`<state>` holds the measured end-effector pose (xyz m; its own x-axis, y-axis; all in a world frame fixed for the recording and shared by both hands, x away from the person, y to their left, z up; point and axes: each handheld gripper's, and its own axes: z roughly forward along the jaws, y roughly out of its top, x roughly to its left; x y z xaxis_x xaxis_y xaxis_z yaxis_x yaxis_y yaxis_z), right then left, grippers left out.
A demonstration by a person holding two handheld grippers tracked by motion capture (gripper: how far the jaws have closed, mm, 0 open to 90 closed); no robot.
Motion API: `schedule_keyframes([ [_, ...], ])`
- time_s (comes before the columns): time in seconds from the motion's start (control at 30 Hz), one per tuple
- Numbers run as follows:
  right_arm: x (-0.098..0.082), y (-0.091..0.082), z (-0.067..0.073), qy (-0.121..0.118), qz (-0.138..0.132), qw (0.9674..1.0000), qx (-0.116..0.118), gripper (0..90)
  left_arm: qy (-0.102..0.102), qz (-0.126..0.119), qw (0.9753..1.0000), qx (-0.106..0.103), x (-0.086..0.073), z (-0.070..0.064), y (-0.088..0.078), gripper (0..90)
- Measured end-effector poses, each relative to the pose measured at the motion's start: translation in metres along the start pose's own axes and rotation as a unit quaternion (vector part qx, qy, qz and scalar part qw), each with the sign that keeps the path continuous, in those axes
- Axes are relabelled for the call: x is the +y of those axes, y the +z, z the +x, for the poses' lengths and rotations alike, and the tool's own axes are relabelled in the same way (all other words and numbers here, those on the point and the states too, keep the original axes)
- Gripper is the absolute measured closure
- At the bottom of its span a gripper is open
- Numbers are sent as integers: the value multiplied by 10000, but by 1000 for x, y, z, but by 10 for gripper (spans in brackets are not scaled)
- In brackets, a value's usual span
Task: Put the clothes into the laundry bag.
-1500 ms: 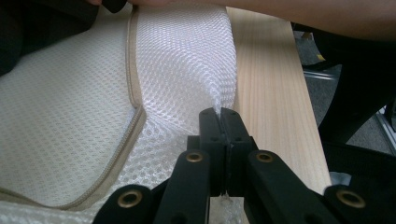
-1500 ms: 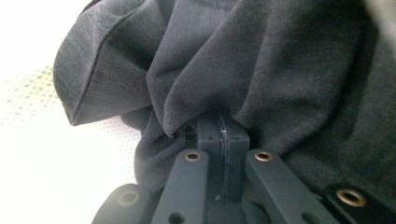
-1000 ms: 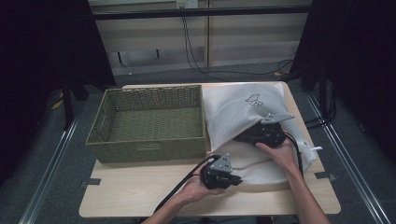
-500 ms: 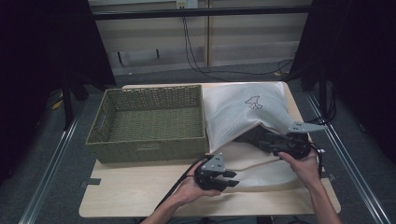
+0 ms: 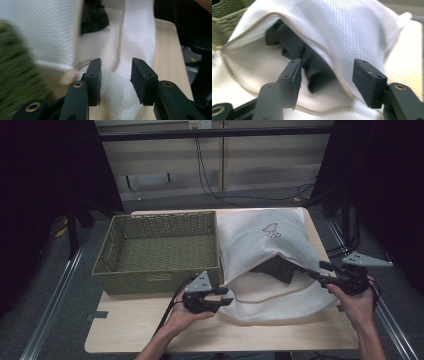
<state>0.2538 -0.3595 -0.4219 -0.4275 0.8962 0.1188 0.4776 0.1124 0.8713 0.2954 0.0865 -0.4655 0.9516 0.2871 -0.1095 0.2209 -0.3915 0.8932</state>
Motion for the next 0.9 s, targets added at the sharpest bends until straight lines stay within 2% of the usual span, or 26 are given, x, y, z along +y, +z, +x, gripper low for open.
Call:
schedule_keyframes([
  [0.07, -5, -4, -7, 23, 48, 9998, -210, 391, -78, 25, 9999, 141, -3, 6, -6, 574],
  [0.2, -16, -6, -21, 139, 195, 9988, -431, 362, -193, 116, 9993, 307, -10, 16, -10, 518],
  [0.33, -29, 1, -32, 313, 334, 9979, -460, 347, -270, 202, 9987, 392, -11, 17, -4, 426],
  [0.4, -35, 6, -35, 425, 358, 9977, -392, 350, -308, 160, 9989, 323, -12, 17, 0, 416],
  [0.5, -39, 13, -38, 440, 486, 9973, -344, 437, -371, 181, 9986, 320, -11, 18, 5, 396],
  [0.6, -41, 14, -38, 470, 440, 9974, -335, 633, -404, 165, 9987, 255, -9, 17, 12, 394],
  [0.63, -41, 13, -38, 438, 398, 9977, -321, 694, -324, 227, 9988, 271, -8, 16, 14, 401],
  [0.7, -40, 10, -36, 424, 355, 9981, -280, 762, -350, 212, 9988, 281, -7, 17, 16, 391],
  [0.77, -39, 7, -34, 380, 272, 9986, -258, 797, -431, 137, 9987, 221, -5, 16, 18, 377],
  [0.83, -38, 5, -34, 334, 245, 9988, -256, 805, -308, 147, 9993, 143, -2, 13, 20, 361],
  [0.9, -38, 4, -33, 322, 236, 9990, -206, 806, -324, 159, 9993, 118, 1, 10, 23, 339],
])
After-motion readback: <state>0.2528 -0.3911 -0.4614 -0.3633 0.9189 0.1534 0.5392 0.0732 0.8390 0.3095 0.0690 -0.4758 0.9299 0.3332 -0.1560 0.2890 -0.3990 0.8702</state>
